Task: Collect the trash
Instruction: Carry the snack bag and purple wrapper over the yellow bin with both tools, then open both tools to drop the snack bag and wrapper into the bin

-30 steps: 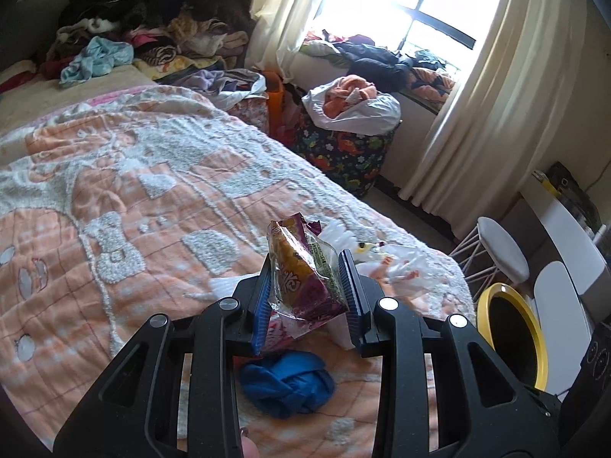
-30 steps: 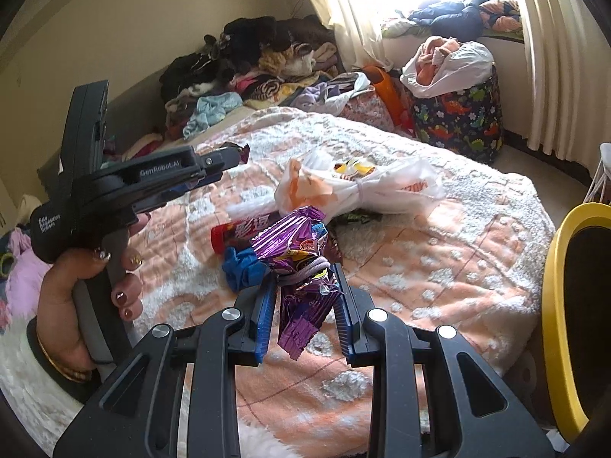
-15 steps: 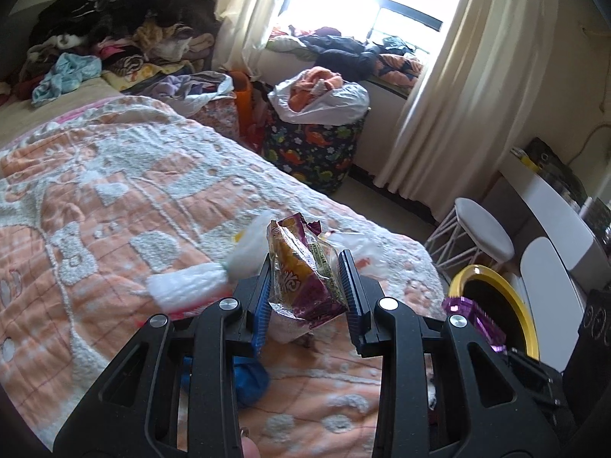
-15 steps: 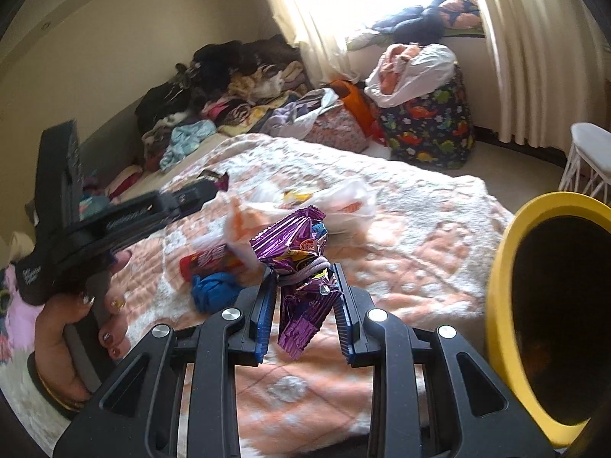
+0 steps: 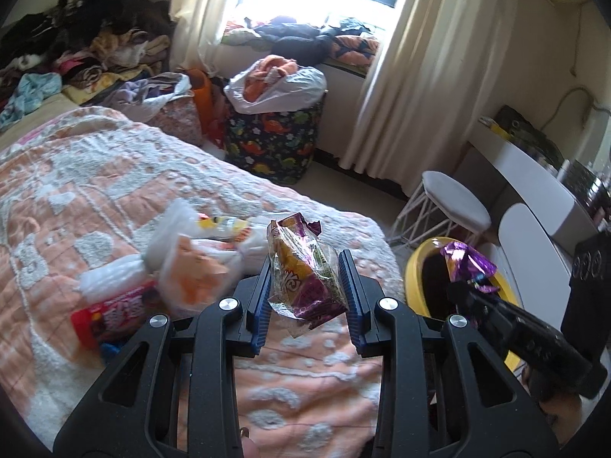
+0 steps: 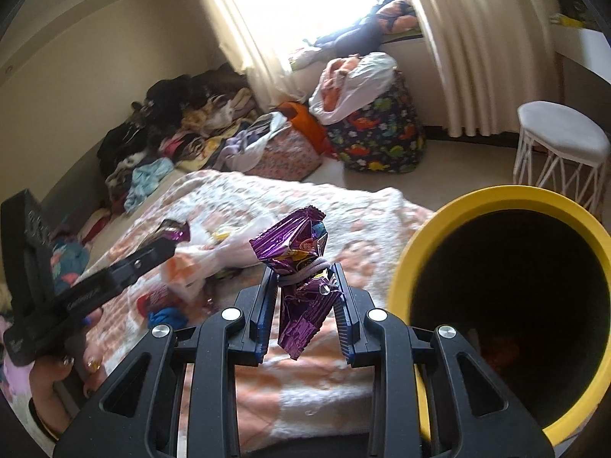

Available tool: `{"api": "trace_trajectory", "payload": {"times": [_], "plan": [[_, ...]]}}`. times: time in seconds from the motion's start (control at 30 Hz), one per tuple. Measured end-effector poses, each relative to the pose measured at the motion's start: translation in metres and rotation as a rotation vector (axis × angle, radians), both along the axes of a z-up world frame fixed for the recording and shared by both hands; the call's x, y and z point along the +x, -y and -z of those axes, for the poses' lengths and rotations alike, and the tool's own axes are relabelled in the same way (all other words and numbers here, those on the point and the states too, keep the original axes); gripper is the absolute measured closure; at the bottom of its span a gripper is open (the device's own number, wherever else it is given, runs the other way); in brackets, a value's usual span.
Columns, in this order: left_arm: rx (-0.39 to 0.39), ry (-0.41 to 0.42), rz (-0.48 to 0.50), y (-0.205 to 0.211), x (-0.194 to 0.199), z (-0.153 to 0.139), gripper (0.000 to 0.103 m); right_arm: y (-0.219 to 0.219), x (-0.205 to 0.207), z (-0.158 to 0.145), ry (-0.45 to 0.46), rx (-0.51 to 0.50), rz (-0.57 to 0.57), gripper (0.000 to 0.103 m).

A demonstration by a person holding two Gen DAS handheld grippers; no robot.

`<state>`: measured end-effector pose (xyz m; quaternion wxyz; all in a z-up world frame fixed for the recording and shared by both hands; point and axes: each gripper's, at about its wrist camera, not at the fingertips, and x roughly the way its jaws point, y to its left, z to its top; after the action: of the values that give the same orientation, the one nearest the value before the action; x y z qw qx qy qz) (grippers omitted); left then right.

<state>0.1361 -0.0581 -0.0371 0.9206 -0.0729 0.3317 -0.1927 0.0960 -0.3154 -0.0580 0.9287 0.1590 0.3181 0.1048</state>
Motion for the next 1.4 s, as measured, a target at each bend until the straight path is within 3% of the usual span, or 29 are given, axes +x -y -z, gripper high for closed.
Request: {"api": "trace_trajectory", "payload": {"times": [0.37,0.9,1.4], "plan": [[0.022,0.018,0.110,0.046,-0.009,0.000,0.077,0.058,-0.003,0.003,-0.007,-0.032,0.154,0.076],[0.057,0.031,0.254,0.109,-0.017,0.003,0.077,0.125,-0.016,0.021,-0.051,0.009,0.334,0.076],[0.090,-0.038,0.407,0.169,-0.014,0.035,0.077,0.163,-0.020,0.040,-0.123,0.071,0.427,0.075]]}}
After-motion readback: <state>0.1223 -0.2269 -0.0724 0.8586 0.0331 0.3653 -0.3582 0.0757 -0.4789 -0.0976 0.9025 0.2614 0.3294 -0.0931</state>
